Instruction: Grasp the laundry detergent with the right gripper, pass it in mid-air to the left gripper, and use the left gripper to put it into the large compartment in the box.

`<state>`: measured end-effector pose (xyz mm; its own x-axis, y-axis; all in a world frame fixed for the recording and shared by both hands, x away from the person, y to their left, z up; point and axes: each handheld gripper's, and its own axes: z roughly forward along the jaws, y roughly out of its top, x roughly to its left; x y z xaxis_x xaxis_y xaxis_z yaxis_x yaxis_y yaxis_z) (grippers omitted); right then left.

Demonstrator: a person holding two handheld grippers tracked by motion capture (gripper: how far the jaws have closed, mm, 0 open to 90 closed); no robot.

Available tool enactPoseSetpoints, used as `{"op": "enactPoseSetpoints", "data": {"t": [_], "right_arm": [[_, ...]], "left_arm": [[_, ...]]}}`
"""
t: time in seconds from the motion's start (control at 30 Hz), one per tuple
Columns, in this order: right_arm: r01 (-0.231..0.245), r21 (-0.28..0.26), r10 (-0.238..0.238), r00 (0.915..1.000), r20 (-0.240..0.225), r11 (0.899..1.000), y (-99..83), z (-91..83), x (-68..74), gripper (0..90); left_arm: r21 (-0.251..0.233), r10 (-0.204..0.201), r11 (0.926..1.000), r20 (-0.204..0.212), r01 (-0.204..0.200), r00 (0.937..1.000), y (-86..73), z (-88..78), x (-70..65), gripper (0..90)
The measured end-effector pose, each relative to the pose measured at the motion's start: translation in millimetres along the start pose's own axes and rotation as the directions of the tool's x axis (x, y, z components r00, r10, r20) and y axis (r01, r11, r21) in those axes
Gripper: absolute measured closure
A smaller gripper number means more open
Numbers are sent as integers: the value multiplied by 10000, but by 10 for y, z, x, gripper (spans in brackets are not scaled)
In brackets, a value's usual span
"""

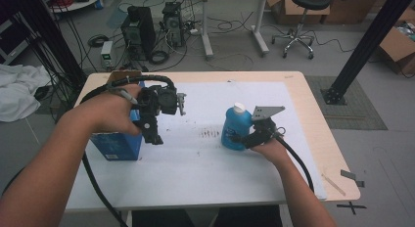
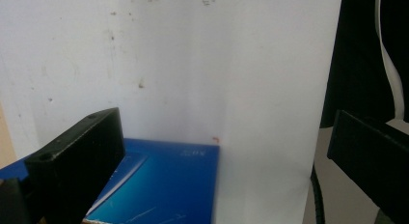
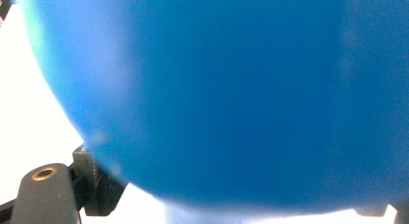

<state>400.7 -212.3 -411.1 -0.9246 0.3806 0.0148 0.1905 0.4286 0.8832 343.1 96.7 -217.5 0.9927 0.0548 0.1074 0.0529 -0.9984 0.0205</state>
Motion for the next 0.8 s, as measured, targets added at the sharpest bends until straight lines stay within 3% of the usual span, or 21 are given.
{"op": "enactPoseSetpoints", "data": {"t": [0.8], "right_arm": [[33, -111, -36, 9997, -222, 9999, -15, -2, 4, 318]], "left_arm": [[-23, 14, 10000, 3, -14, 10000, 12, 25, 4, 1]]}}
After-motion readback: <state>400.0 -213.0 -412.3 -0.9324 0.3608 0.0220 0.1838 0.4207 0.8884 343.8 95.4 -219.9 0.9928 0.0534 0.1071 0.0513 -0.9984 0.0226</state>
